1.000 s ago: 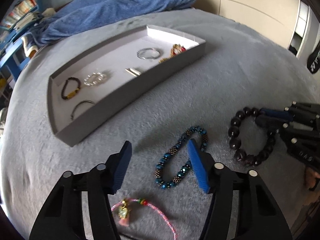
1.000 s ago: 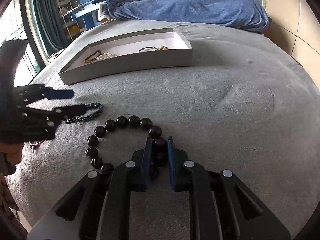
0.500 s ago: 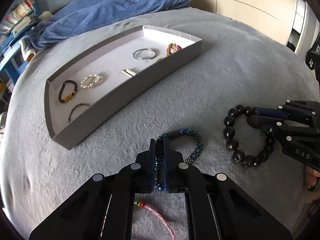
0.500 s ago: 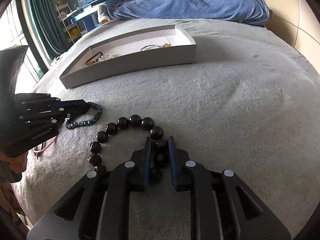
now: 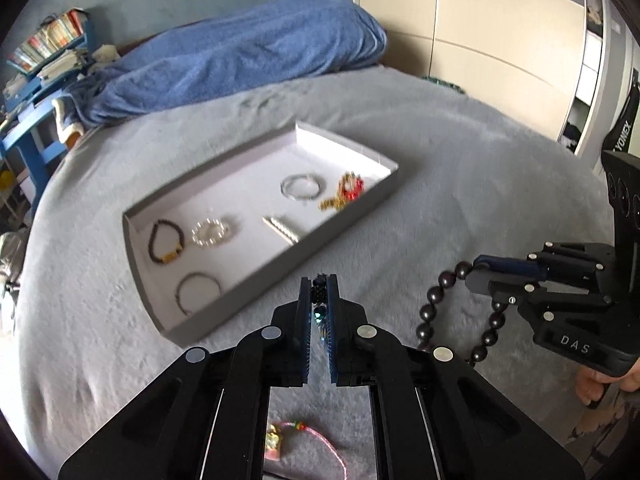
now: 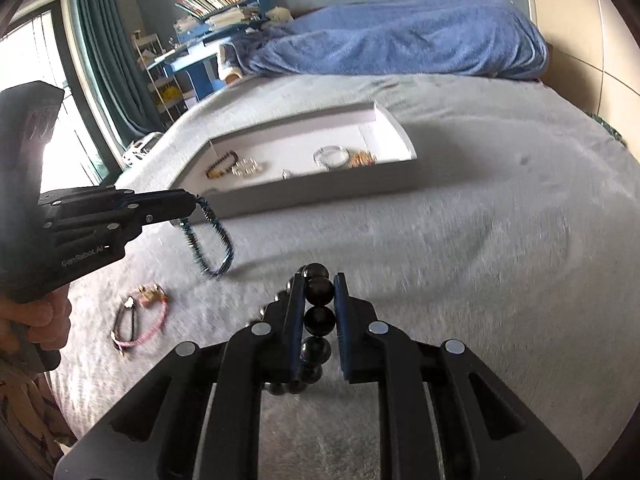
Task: Organize jewelry
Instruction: 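Carry both bracelets into the grey box and open both tools, then move both tools back over the pink and black cord bracelets, then grasp the pink cord bracelet with the right tool while the left tool grasps the black cord bracelet, then carry both cord bracelets into the grey box and open both tools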
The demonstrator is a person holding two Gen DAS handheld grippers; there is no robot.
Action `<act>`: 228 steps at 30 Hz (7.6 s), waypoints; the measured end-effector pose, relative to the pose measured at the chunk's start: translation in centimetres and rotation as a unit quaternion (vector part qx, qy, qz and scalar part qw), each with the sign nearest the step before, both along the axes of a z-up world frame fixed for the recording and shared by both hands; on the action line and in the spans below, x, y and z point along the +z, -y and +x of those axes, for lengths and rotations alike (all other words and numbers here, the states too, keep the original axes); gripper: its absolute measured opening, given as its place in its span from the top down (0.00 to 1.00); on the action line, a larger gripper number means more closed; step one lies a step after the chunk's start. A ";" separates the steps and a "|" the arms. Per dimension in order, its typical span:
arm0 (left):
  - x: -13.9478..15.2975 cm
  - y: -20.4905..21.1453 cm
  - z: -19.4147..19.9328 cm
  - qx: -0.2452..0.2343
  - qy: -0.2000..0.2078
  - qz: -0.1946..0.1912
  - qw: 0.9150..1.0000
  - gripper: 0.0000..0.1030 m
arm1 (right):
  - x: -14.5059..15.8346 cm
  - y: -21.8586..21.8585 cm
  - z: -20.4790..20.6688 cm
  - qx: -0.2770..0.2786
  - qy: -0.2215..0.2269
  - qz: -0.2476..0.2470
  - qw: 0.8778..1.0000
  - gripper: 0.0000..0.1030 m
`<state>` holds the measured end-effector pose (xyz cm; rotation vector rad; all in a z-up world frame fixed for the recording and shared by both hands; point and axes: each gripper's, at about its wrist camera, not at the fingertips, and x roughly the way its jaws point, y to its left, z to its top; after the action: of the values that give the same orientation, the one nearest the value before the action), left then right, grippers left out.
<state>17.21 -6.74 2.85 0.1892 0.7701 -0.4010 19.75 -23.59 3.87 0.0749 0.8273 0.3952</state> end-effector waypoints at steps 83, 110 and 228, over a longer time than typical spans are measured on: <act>-2.1 -5.1 8.3 0.083 -0.037 0.029 0.995 0.35 | 2.1 -7.6 15.3 0.033 -0.006 -0.040 0.999 0.52; 0.1 -10.4 -1.4 0.117 -0.015 -0.005 0.993 0.19 | 4.8 -6.6 5.1 0.044 0.031 -0.016 0.998 0.15; 3.6 -6.4 -0.1 0.049 -0.010 -0.049 0.998 0.96 | 5.5 -5.8 3.7 0.074 0.041 -0.001 0.996 0.95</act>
<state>17.09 -0.35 6.42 0.0553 0.7748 -0.3479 23.48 -17.76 9.36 -0.0050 0.7539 0.5340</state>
